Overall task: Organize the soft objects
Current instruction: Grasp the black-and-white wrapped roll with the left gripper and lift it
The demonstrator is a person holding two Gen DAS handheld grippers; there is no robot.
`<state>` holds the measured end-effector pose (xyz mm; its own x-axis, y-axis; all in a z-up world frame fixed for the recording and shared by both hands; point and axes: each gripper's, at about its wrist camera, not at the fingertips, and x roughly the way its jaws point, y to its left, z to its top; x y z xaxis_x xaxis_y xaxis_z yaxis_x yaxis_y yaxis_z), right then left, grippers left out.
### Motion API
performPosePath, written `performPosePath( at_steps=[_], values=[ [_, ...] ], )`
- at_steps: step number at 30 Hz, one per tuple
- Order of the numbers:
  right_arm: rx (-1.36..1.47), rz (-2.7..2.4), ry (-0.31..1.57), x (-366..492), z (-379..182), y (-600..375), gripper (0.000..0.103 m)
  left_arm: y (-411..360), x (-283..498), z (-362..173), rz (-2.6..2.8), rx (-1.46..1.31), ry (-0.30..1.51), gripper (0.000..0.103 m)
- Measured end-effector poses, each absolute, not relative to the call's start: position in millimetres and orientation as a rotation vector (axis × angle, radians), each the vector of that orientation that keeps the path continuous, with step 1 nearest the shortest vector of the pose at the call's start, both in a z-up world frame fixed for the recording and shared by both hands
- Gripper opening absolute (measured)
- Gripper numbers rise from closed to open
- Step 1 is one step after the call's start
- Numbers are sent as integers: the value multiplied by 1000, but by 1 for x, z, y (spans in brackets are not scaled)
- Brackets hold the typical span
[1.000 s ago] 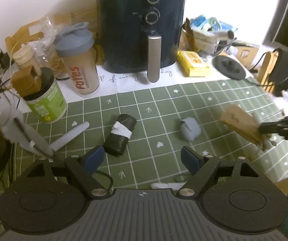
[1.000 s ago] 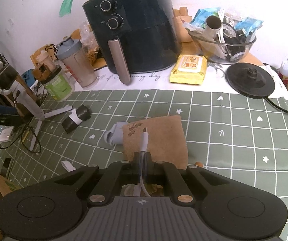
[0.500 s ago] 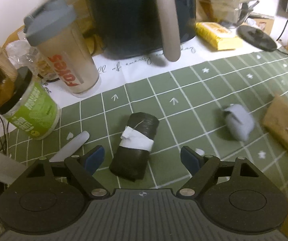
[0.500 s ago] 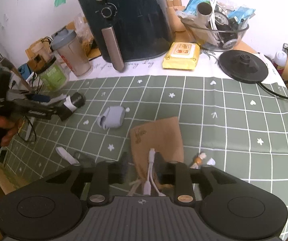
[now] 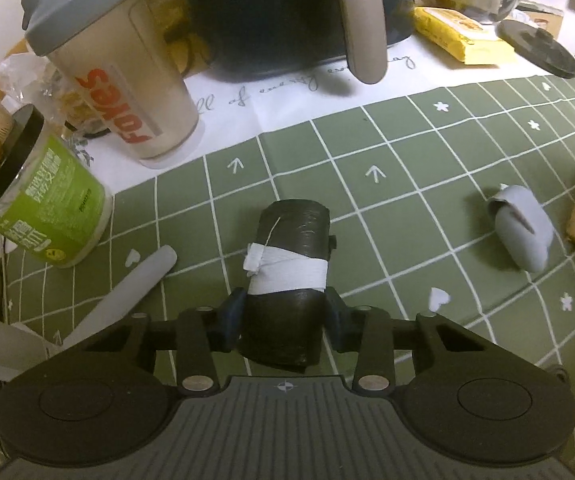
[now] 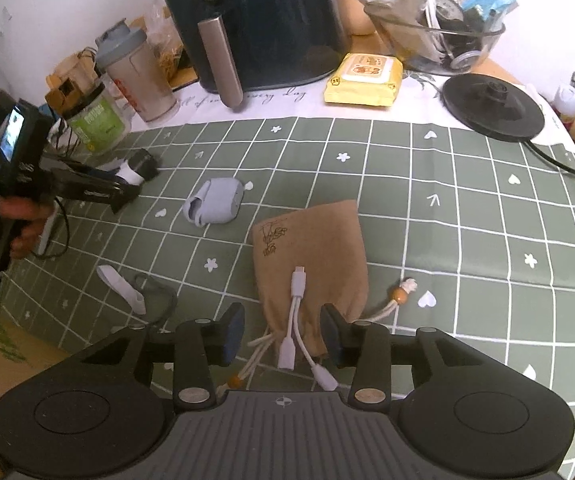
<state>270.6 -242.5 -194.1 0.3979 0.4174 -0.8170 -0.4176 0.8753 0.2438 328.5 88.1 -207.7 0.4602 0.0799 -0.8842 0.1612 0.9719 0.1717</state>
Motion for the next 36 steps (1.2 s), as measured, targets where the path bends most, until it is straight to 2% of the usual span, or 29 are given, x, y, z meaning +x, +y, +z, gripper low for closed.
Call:
performPosePath(
  at_steps=[8,15,16,23,36],
  values=[
    [8,505,1052,290,-214,-229,25,84,310,-187,-94,185,1063,39],
    [-35,466,1080,304,-236,-216,18,79,296,-167,-132,133,1011,39],
    [-45,457,1087,305,-239,-215,13,78,294,-164,-137,128,1005,39],
    [-52,453,1064,301,-234,-215,11,76,279,-145,-166,85,966,39],
    [1,442,945,276,-164,-236,11,71,246,-102,-222,26,890,39]
  ],
)
